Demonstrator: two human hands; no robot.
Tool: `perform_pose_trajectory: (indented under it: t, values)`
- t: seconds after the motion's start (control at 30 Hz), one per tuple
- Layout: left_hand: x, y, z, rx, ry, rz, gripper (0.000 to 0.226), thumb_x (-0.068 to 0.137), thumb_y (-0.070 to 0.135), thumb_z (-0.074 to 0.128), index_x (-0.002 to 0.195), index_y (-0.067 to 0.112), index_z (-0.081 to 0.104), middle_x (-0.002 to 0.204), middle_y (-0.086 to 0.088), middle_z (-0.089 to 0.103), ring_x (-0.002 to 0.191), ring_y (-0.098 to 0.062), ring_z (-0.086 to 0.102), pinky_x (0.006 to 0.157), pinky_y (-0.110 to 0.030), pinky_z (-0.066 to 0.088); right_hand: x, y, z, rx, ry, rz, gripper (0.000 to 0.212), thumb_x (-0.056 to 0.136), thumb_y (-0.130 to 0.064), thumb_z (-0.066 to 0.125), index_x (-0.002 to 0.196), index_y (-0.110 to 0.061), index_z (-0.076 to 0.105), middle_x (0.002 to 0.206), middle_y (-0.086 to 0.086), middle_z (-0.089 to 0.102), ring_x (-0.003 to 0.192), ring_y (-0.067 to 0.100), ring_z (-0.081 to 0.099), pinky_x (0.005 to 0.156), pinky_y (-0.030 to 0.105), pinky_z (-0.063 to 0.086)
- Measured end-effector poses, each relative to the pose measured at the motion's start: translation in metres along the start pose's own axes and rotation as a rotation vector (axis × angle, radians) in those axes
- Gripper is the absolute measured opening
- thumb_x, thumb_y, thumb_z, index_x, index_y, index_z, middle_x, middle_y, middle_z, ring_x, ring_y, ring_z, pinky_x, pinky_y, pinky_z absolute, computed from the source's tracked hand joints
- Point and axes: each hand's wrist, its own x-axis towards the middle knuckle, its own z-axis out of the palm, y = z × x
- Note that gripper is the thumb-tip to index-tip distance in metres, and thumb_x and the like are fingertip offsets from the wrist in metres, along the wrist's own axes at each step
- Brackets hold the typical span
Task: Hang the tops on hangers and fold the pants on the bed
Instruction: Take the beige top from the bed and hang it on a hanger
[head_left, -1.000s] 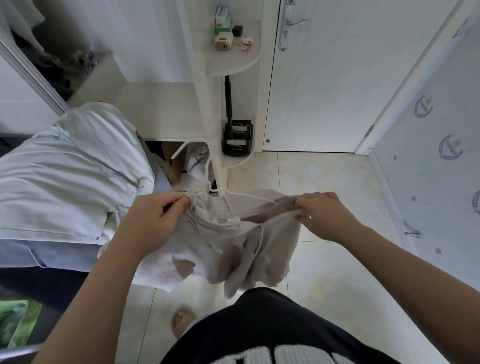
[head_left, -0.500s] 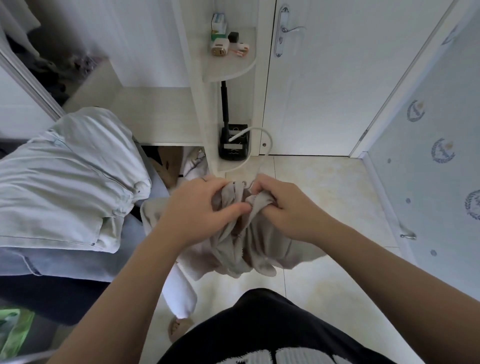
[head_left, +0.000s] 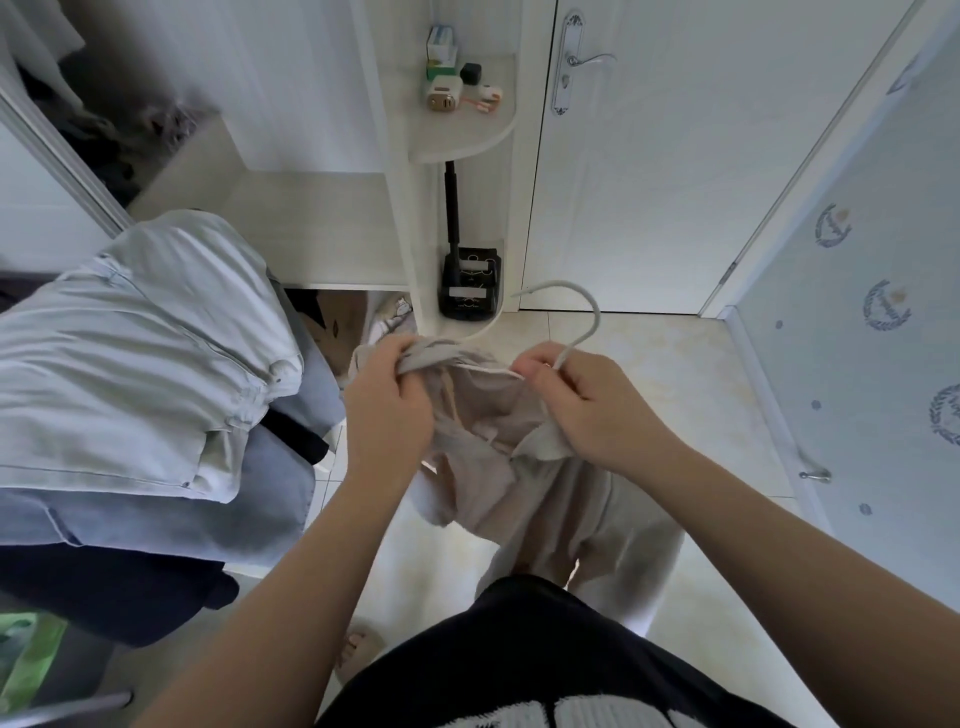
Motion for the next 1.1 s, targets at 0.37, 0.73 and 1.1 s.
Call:
perform_pose_trajectory:
  t: [0.37,0.73,1.1]
  values:
    - [0.025,0.000,-0.013,0.070,-0.296,-0.012,0.031,0.095,0.000,0.049,0.111,0.014,0.072,0.084,0.001,0.070,0.065,-0.008,0.057,0.060,-0.016,0.042,-0.006,-0.005,-0.004,-0.440,-0.295,0.018,0.046,0.105,-0.043,0.043,0.060,-0.037,0.050,0.072,-0.002,0.068,0.073,0.016,0.060,0.075,0.040,0.052]
    - [0.018,0.012,-0.022,-0.008,-0.563,-0.075,0.018,0.094,0.021,0.068,0.109,0.025,0.074,0.093,0.000,0.072,0.086,-0.025,0.066,0.074,-0.034,0.055,0.008,-0.011,-0.005,-0.373,-0.298,-0.039,0.051,0.104,-0.038,0.048,0.061,-0.013,0.057,0.072,-0.012,0.066,0.057,0.013,0.053,0.066,0.040,0.049]
    - [0.025,-0.010,-0.019,0.250,-0.485,0.313,0.019,0.103,0.023,0.055,0.096,0.012,0.069,0.077,0.009,0.059,0.075,-0.016,0.057,0.073,-0.043,0.049,0.018,-0.004,-0.028,-0.095,-0.059,-0.036,0.010,0.093,-0.028,0.069,0.088,-0.021,0.072,0.086,-0.011,0.072,0.071,-0.001,0.059,0.067,0.016,0.041]
